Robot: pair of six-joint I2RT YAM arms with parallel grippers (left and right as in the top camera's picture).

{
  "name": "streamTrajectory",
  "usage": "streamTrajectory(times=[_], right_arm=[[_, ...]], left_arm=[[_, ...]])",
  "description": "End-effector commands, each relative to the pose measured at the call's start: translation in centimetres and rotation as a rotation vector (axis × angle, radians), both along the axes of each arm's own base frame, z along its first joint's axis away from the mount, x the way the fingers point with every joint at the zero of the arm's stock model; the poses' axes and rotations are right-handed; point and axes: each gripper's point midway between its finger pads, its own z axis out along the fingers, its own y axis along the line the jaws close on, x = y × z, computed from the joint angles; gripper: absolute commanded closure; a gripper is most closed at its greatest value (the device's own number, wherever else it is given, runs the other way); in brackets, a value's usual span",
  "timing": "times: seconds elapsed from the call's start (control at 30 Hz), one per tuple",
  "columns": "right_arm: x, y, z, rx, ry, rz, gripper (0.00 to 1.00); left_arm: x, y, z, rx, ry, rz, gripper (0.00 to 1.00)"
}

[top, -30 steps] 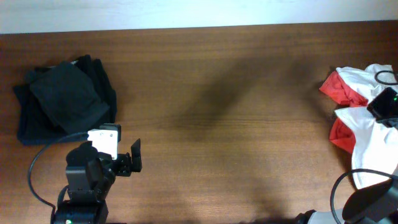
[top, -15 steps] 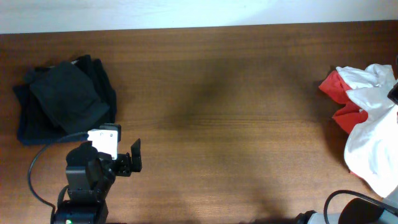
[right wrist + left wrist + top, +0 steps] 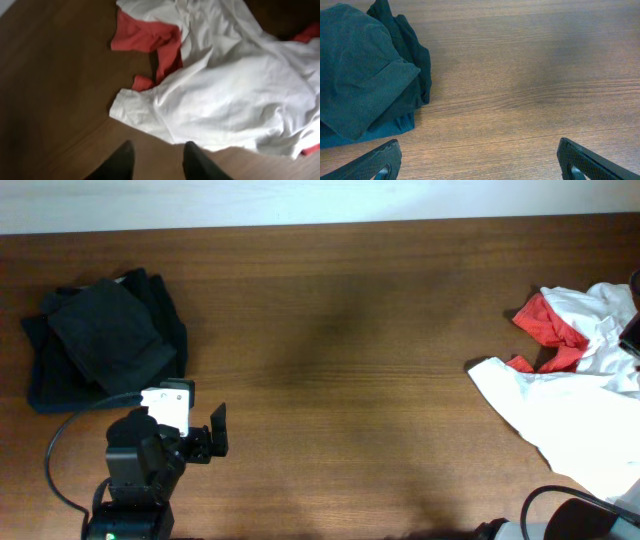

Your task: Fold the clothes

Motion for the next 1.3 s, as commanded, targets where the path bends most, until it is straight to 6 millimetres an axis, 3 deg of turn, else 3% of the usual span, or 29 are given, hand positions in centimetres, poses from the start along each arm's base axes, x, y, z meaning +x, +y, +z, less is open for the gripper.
streamTrajectory(times=[0.0,0.1,0.33,0.73,0.77,0.83,0.87,0.93,1.03,1.13,1.27], right_arm=[[-0.7,0.6,-3.3,0.065,0.078,0.001,0.57],[-0.8,1.4,-8.2,0.154,0.143,0.013,0.57],[1.8,1.5,-18.4,0.176,0.068,0.012,0.53],[3.2,1.1,-26.1,0.231,0.099,-0.045,0.55],[3.4,1.3,-26.3,0.235,0.101,-0.039,0.59],[3.7,1.4,-26.5,0.233,0.098,-0.032,0.71],[3.8,1.4,-26.4,0.231,0.095,-0.033,0.83],[3.6,1.3,-26.1,0.235,0.098,-0.042,0.96],[3.7,1.3,-24.5,0.234,0.096,-0.042,0.96],[4.6,0.7,-19.8,0.209,0.057,-0.038,0.96],[4.5,0.2,-9.8,0.164,-0.006,-0.037,0.96]], left_arm=[[0.2,-0.3,1.0,-0.012,-0.023,-0.010,0.01],[0.2,-0.3,1.1,-0.013,-0.025,-0.010,0.01],[0.4,-0.3,1.3,-0.013,-0.037,-0.011,0.01],[0.4,-0.3,1.3,-0.013,-0.037,-0.011,0.01],[0.4,-0.3,1.3,-0.013,-0.037,-0.011,0.01],[0.4,-0.3,1.3,-0.013,-0.037,-0.011,0.01],[0.4,-0.3,1.3,-0.013,-0.037,-0.011,0.01],[0.4,-0.3,1.3,-0.013,-0.037,-0.011,0.01],[0.4,-0.3,1.3,-0.013,-0.038,-0.011,0.01],[0.4,-0.3,1.3,-0.013,-0.038,-0.011,0.01],[0.4,-0.3,1.3,-0.013,-0.038,-0.011,0.01]])
